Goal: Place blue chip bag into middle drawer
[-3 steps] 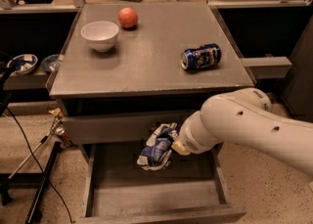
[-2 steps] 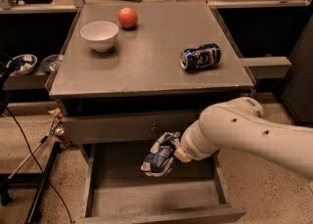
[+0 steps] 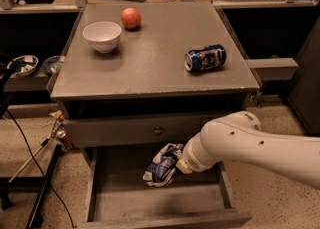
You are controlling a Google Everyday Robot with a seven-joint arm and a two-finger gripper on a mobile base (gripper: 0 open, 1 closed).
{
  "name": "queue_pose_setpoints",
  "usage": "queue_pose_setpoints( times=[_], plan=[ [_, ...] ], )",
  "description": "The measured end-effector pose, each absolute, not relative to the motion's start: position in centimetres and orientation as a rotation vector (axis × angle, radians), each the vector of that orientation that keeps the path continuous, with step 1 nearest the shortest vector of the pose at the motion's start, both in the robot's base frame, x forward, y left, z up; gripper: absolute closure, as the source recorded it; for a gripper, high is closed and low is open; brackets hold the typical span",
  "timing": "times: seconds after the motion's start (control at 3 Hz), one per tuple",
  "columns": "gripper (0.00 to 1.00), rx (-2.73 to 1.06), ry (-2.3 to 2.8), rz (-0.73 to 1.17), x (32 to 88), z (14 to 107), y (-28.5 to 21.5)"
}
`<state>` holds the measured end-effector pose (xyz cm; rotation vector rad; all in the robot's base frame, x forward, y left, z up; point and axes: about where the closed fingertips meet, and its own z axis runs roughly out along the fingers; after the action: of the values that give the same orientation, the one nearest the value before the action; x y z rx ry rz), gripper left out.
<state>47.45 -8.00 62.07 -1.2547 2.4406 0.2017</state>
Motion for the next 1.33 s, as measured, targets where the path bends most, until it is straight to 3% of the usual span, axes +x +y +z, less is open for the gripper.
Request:
queue_pose_setpoints(
  times=[1.0, 1.33],
  plan=[
    [1.00, -1.261, 2.517, 0.247, 47.3, 56.0, -7.1],
    [1.00, -1.245, 2.603, 0.230, 48.6, 50.0, -6.6]
  ],
)
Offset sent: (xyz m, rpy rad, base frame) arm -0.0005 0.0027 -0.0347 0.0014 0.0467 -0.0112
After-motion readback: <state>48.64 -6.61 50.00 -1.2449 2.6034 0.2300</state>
